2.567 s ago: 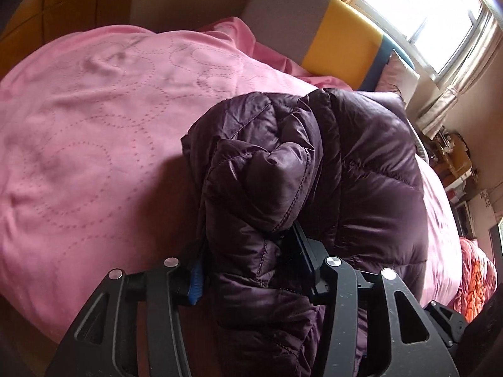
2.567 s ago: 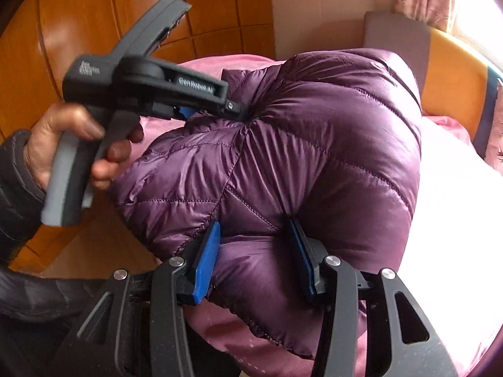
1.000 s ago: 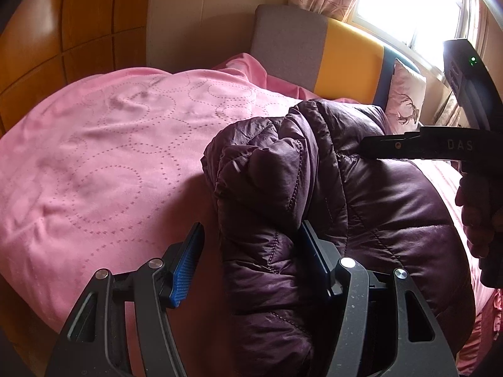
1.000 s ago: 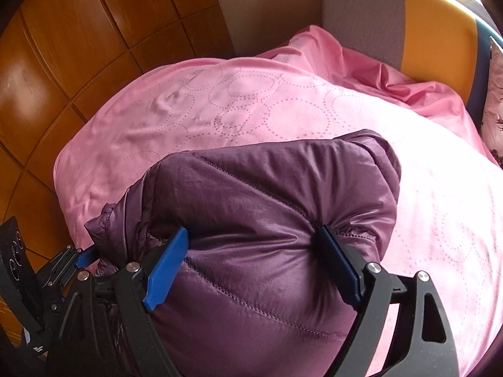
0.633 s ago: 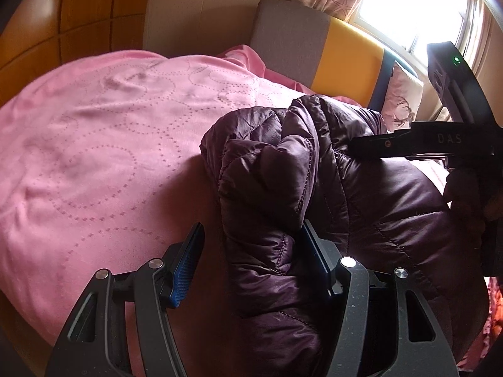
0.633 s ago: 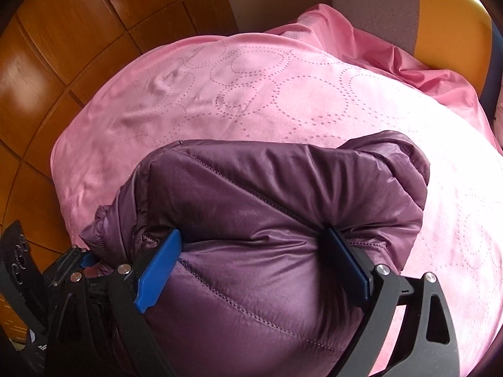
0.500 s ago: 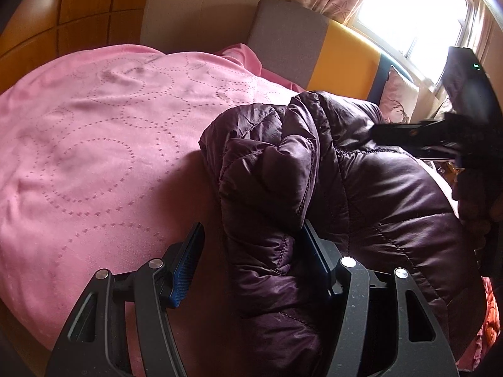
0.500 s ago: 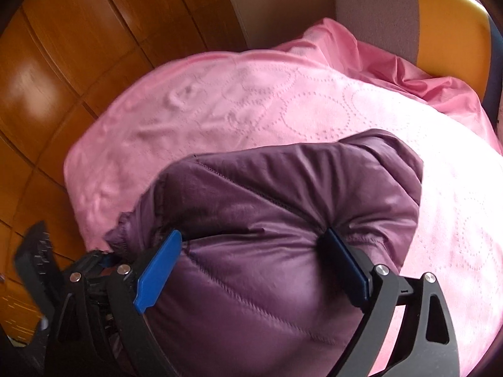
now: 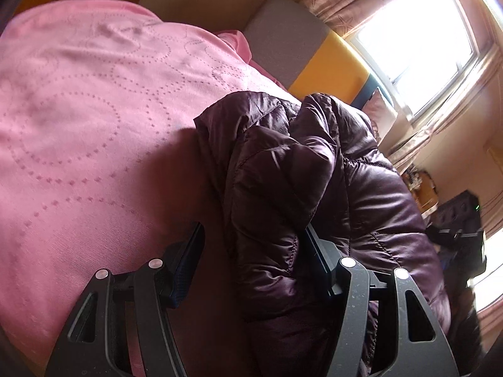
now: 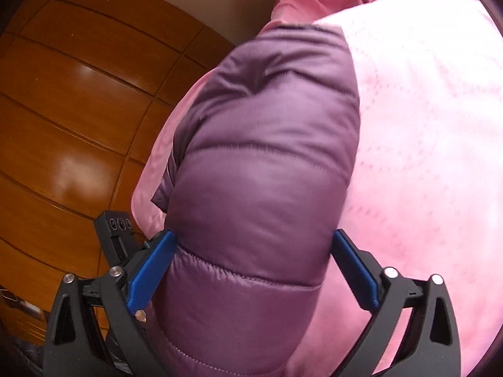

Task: Fold large clothes

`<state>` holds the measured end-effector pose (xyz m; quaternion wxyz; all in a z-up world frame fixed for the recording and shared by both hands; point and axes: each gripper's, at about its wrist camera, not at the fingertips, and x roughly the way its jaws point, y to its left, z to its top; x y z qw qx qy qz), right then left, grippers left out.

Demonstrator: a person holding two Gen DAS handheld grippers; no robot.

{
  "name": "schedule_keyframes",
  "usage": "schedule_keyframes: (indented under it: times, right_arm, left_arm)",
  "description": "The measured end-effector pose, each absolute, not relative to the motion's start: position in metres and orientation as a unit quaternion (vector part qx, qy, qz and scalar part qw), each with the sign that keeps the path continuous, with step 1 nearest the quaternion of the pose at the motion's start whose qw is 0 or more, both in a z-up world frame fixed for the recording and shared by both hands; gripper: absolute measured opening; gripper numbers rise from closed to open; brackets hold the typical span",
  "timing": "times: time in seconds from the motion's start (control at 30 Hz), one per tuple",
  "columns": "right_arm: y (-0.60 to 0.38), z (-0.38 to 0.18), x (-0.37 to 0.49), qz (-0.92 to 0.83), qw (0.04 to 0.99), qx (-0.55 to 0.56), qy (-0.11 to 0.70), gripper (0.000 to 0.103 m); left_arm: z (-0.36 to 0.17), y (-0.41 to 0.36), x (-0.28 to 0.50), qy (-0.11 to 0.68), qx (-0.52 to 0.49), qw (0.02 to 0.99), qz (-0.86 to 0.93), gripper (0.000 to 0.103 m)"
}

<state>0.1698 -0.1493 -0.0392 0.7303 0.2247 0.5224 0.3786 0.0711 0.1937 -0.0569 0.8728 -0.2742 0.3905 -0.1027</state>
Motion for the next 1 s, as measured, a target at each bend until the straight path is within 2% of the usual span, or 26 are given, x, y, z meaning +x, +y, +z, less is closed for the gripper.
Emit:
schedule_keyframes:
  times: [0.07, 0.13, 0.2, 0.27, 0.37, 0.6, 1.0]
  right_arm:
    - [-0.143, -0.048, 0.170, 0.385, 0.722, 0.239, 0.523, 0.101]
    - [-0.141, -0.055, 0.171, 0.389, 0.715, 0.250, 0.524, 0.100]
    - [-0.141, -0.051, 0.167, 0.389, 0.725, 0.244, 0.514, 0.089]
    - [-0.143, -0.042, 0.160, 0.386, 0.741, 0.228, 0.500, 0.071]
    - [-0.149, -0.024, 0.146, 0.384, 0.764, 0.209, 0.474, 0.063]
    - [-0.208, 0.005, 0.121, 0.345, 0.814, 0.217, 0.415, 0.060]
    - [-0.385, 0.007, 0.098, 0.178, 0.872, 0.283, 0.357, 0.060]
  left_arm:
    - [-0.060, 0.196, 0.071, 0.391, -0.295, 0.865, -0.111, 0.061]
    - [-0.064, 0.199, 0.072, 0.392, -0.331, 0.849, -0.127, 0.056]
    - [-0.066, 0.199, 0.072, 0.389, -0.358, 0.837, -0.143, 0.049]
    - [-0.064, 0.196, 0.072, 0.386, -0.368, 0.832, -0.152, 0.046]
    - [-0.057, 0.185, 0.074, 0.382, -0.368, 0.831, -0.169, 0.042]
    - [-0.033, 0.120, 0.108, 0.392, -0.335, 0.823, -0.237, 0.040]
    - [-0.002, -0.112, 0.218, 0.453, -0.184, 0.790, -0.370, 0.040]
